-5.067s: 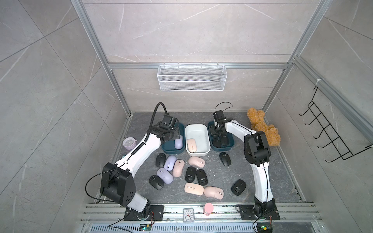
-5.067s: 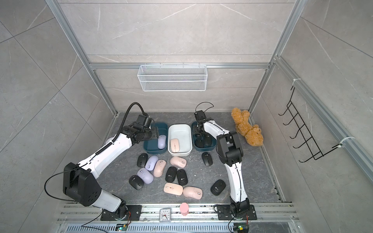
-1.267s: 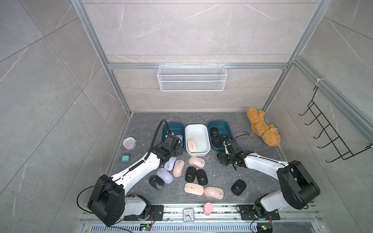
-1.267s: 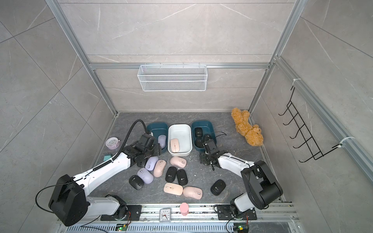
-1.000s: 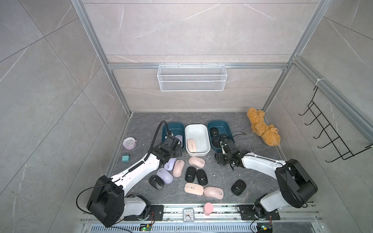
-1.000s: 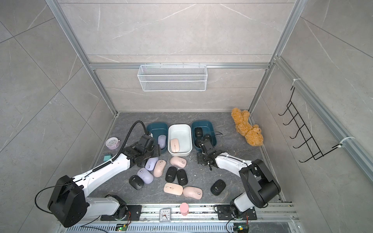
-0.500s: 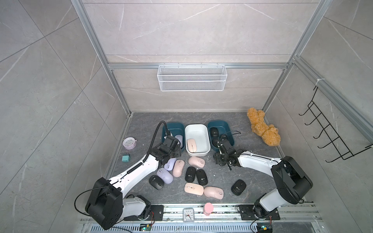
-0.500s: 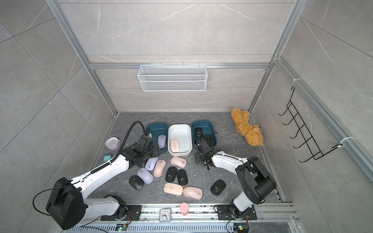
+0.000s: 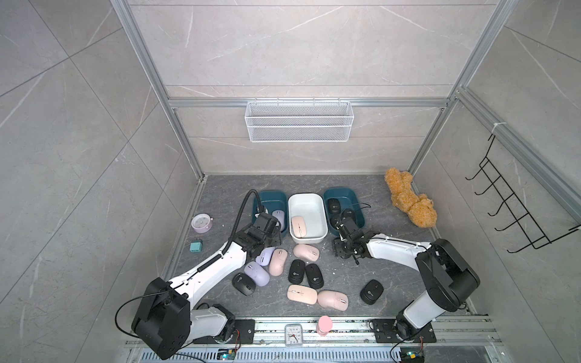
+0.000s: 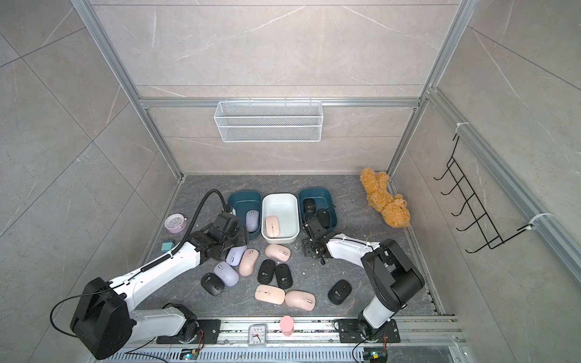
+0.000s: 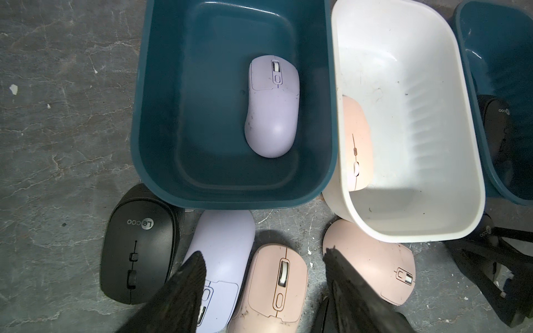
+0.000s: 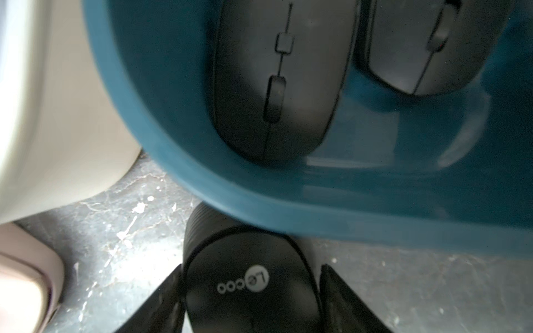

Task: Place the mice by color into the storage box
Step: Pick up the mouse from the center of the board.

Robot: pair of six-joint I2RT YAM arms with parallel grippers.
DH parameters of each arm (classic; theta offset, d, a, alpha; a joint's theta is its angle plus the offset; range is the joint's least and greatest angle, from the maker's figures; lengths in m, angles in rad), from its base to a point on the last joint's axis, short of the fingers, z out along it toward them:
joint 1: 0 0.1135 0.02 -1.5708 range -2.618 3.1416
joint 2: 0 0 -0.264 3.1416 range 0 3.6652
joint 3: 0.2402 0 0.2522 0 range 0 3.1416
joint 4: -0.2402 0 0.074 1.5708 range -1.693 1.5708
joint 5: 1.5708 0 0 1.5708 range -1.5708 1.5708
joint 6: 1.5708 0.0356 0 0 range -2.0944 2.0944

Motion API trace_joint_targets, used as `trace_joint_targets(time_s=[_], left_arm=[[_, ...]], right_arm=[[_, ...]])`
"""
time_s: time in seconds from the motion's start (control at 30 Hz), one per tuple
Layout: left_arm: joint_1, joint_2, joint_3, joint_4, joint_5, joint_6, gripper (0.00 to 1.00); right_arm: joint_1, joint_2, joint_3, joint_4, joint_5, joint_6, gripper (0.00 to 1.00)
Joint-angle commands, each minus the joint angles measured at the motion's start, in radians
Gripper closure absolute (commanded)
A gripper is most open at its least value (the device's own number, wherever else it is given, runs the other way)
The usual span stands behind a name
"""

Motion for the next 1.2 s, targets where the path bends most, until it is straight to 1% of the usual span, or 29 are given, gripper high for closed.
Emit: trace_joint_targets(time_s=[0.0, 0.27, 0.33, 0.43, 0.47, 0.57, 0.93, 1.17], left_arm=[[-0.005, -0.031, 0.006, 0.013, -0.019, -0.003, 0.32], [-0.005, -0.036, 0.007, 0.005, -0.023, -0.003, 0.32], [-0.004, -0.036, 0.01, 0.002, -0.022, -0.002, 0.32], [-0.005, -0.039, 0.011, -0.001, -0.02, -0.004, 0.32], [-0.004, -0.042, 0.012, -0.003, -0.019, -0.004, 0.32], [-0.004, -0.047, 0.012, -0.005, -0.023, -0.006, 0.32], [-0.005, -0.075, -0.001, -0.009, -0.031, -0.016, 0.32], [-0.005, -0.092, -0.016, -0.009, -0.039, -0.02, 0.32]], right_arm=[[0.007, 0.035, 0.016, -0.031, -0.002, -0.01, 0.29], [0.009, 0.073, 0.038, -0.037, -0.001, -0.011, 0.31], [0.009, 0.077, 0.04, -0.036, -0.001, -0.007, 0.34], [0.01, 0.066, 0.035, -0.036, -0.001, -0.001, 0.41], [0.01, 0.055, 0.033, -0.036, -0.003, 0.001, 0.44], [0.013, 0.017, 0.026, -0.042, -0.003, 0.009, 0.46], [0.021, -0.164, 0.004, -0.087, -0.024, 0.049, 0.46], [0.022, -0.261, 0.025, -0.119, -0.055, 0.076, 0.46]])
